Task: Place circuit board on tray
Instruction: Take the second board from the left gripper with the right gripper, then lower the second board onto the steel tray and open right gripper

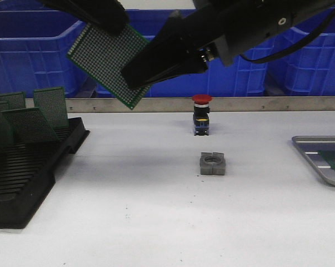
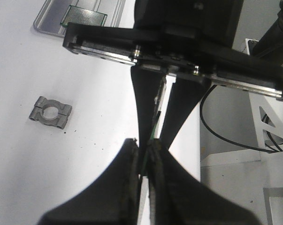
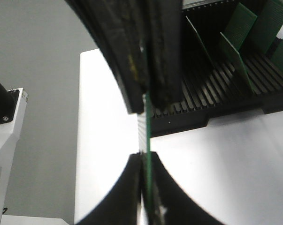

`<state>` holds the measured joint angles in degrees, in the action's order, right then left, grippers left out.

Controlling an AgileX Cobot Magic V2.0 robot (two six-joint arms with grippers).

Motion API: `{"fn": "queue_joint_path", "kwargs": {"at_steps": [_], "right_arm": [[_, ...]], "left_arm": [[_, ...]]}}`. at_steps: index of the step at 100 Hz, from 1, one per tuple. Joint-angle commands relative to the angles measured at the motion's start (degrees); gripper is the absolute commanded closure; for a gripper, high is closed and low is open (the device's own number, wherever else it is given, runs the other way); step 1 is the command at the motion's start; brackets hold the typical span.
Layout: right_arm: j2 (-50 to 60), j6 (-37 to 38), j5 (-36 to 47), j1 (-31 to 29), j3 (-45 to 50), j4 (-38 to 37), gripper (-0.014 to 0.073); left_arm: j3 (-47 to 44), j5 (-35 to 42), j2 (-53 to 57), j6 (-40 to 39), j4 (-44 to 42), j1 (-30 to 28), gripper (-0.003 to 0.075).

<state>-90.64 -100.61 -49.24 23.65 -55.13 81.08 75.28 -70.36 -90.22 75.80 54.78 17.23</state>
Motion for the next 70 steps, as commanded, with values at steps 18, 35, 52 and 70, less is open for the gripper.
{"fn": "queue_joint_path", "kwargs": {"at_steps": [18, 35, 52, 70], "right_arm": [[2.0, 5.1, -1.3, -0.3, -1.7, 3.8, 0.0661], [2.0, 18.4, -2.6, -4.4, -0.9, -1.0, 0.0661], [1.9, 28.7, -5.9, -11.9, -0.9, -10.4, 0.0661], [1.8, 39.9, -2.0, -21.2, -0.9, -15.8, 0.0661]], "left_arm": [[1.7, 1.4, 2.1, -1.1, 4.1, 0.5, 0.0297], [1.7, 6.2, 2.1, -1.1, 4.1, 0.5, 0.0245], [1.7, 8.9, 2.1, -1.1, 4.1, 0.5, 0.0245], [1.7, 8.9, 2.1, -1.1, 4.1, 0.5, 0.0245]]}}
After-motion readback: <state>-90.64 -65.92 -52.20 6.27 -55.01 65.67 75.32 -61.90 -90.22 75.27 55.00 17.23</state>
